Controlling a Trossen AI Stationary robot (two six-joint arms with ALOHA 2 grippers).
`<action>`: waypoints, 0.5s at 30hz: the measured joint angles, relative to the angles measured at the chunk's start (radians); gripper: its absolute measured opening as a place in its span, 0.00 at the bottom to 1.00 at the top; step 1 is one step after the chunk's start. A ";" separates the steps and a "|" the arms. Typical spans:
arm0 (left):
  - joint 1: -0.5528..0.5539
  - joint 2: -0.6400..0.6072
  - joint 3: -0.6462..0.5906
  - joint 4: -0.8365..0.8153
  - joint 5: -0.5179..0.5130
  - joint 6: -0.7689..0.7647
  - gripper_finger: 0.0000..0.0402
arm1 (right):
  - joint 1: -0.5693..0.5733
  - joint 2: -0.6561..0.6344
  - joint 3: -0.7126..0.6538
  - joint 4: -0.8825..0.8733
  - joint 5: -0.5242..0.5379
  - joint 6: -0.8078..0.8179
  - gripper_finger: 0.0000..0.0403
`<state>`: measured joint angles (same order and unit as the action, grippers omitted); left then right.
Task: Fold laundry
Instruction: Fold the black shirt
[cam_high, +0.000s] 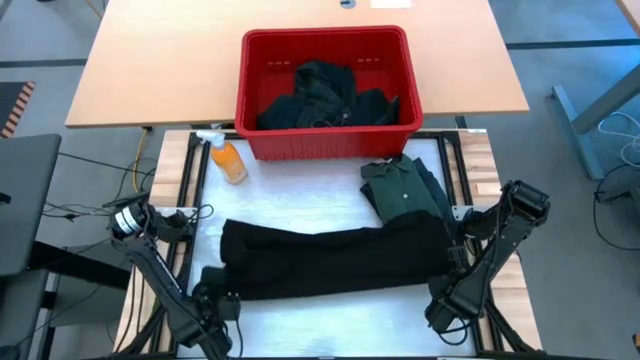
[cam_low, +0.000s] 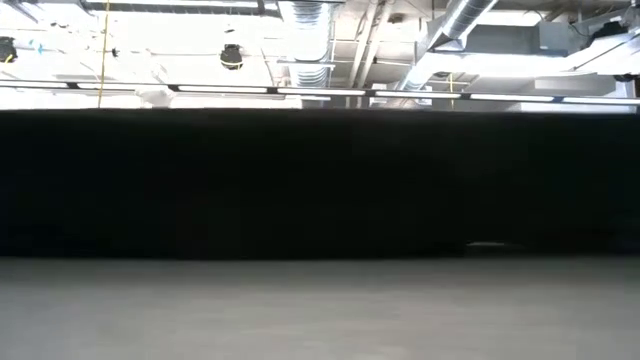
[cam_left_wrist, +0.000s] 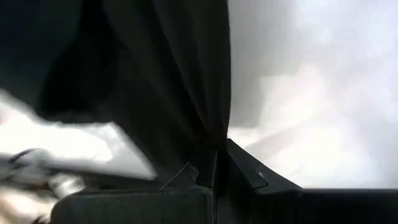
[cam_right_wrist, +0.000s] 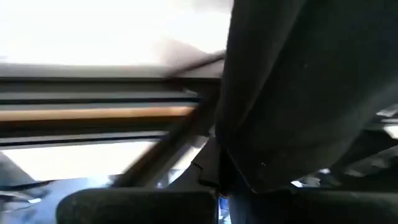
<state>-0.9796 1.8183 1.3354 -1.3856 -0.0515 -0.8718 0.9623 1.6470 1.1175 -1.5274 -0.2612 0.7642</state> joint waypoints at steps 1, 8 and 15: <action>-0.009 0.000 0.000 0.036 0.010 0.003 0.00 | -0.002 0.000 0.000 0.024 -0.018 0.012 0.07; -0.040 0.000 0.000 0.133 0.051 -0.028 0.00 | -0.009 0.000 0.051 0.183 -0.109 -0.001 0.16; -0.041 0.000 0.000 0.132 0.082 -0.051 0.00 | 0.036 0.000 0.131 0.177 -0.079 -0.014 0.34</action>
<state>-1.0210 1.8183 1.3354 -1.2537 0.0301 -0.9233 0.9984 1.6466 1.2490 -1.3506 -0.3399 0.7506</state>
